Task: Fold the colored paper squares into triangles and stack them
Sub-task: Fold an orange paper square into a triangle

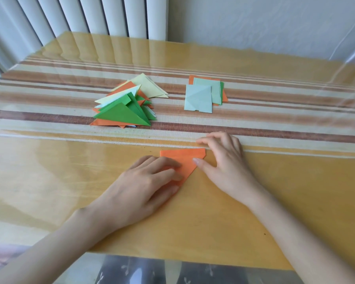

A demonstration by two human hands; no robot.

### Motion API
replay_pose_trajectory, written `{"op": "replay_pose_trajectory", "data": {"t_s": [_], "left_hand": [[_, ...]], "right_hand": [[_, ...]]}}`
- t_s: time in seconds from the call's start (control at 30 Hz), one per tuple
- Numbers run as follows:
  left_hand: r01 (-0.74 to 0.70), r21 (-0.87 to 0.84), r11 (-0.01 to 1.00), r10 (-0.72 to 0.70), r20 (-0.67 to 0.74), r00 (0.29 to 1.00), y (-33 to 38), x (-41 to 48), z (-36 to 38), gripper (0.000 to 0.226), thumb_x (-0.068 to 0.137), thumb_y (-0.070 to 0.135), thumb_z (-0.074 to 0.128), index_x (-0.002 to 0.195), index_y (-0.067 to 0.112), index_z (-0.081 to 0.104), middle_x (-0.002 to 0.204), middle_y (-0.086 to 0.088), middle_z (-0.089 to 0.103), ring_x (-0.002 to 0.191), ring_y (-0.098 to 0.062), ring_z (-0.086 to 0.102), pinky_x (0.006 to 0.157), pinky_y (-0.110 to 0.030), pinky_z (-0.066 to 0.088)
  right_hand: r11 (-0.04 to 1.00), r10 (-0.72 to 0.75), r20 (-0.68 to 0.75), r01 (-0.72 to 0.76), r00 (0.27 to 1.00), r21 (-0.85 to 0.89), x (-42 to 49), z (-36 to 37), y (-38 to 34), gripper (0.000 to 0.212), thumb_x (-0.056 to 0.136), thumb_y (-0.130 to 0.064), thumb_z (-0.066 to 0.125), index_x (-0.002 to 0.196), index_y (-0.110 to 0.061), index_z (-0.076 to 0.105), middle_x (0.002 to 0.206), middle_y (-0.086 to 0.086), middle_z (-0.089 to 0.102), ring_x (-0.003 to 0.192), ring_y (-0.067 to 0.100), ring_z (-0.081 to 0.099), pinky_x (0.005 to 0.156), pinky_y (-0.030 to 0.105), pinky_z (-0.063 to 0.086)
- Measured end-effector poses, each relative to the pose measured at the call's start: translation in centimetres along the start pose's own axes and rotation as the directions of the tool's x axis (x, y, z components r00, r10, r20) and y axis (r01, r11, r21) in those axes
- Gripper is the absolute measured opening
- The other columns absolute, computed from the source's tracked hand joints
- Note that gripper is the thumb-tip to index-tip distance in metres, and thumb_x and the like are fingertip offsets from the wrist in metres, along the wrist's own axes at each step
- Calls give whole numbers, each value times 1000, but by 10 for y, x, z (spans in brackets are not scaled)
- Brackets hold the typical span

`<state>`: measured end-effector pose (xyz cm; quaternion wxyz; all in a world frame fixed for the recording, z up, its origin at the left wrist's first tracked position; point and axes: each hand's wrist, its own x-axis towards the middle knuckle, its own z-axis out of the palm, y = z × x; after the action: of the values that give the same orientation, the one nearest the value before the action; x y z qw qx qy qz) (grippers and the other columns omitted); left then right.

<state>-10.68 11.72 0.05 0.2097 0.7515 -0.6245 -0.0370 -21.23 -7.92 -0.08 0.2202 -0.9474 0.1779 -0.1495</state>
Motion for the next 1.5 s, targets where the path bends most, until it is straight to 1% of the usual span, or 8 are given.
{"op": "replay_pose_trajectory", "data": {"t_s": [0.2,0.33,0.43,0.6,0.77,0.9,1.03,1.5], "left_hand": [[123,90,988,-116,-84,990,-14,1,-19,40,92,54,40,91,22,65,110,9,62,97,-17,58,89,-32,43],[316,-58,947,-321,-97,942,-10,23,-19,47,87,57,46,113,22,61,111,7,58,104,-18,54,87,-35,45],[388,-66,919,-392,-56,918,-10,35,-11,39,89,39,64,122,20,59,111,5,53,110,-21,47,93,-39,40],[296,-122,947,-304,-52,951,-15,32,-13,25,85,38,56,99,24,70,88,12,53,89,-19,53,82,-44,46],[120,263,957,-87,-134,987,-9,20,-10,35,83,26,41,95,22,74,88,2,61,78,-22,58,73,-36,47],[108,362,926,-47,-175,983,-2,12,-4,43,79,17,38,103,17,73,93,-2,63,78,-27,61,77,-38,46],[134,407,903,-58,-195,979,1,11,1,49,77,8,34,108,13,71,94,-4,64,79,-29,61,77,-41,42],[220,377,900,-75,-361,929,0,4,4,37,80,9,43,95,16,76,89,0,68,75,-28,61,81,-39,36]], "right_hand": [[997,-16,-19,18,1000,74,3,-1,4,20,88,-27,66,107,-21,63,112,-6,47,112,16,37,104,34,28],[992,-32,5,31,999,120,5,-3,4,13,86,-23,69,97,-21,62,109,-5,49,111,13,37,102,30,27],[980,-80,81,64,993,188,11,-8,7,12,86,-19,69,90,-23,58,108,-7,51,112,12,38,98,16,26],[961,-225,190,186,956,202,19,-17,17,10,88,-19,66,86,-23,58,108,-10,53,114,8,39,100,14,26],[927,-373,115,366,921,79,13,-17,23,2,88,-15,63,88,-16,65,106,-6,56,113,15,44,102,25,31],[898,-426,45,428,904,-100,0,-12,12,31,85,-16,43,103,-13,68,105,0,59,109,21,48,111,40,26],[845,-456,121,471,882,-254,-5,-3,-3,55,79,-11,35,125,-19,64,116,8,59,114,26,44,114,44,17],[883,-413,-100,371,905,-288,-1,-13,19,41,78,-10,40,89,-14,78,93,2,67,98,24,50,111,45,23]]}}
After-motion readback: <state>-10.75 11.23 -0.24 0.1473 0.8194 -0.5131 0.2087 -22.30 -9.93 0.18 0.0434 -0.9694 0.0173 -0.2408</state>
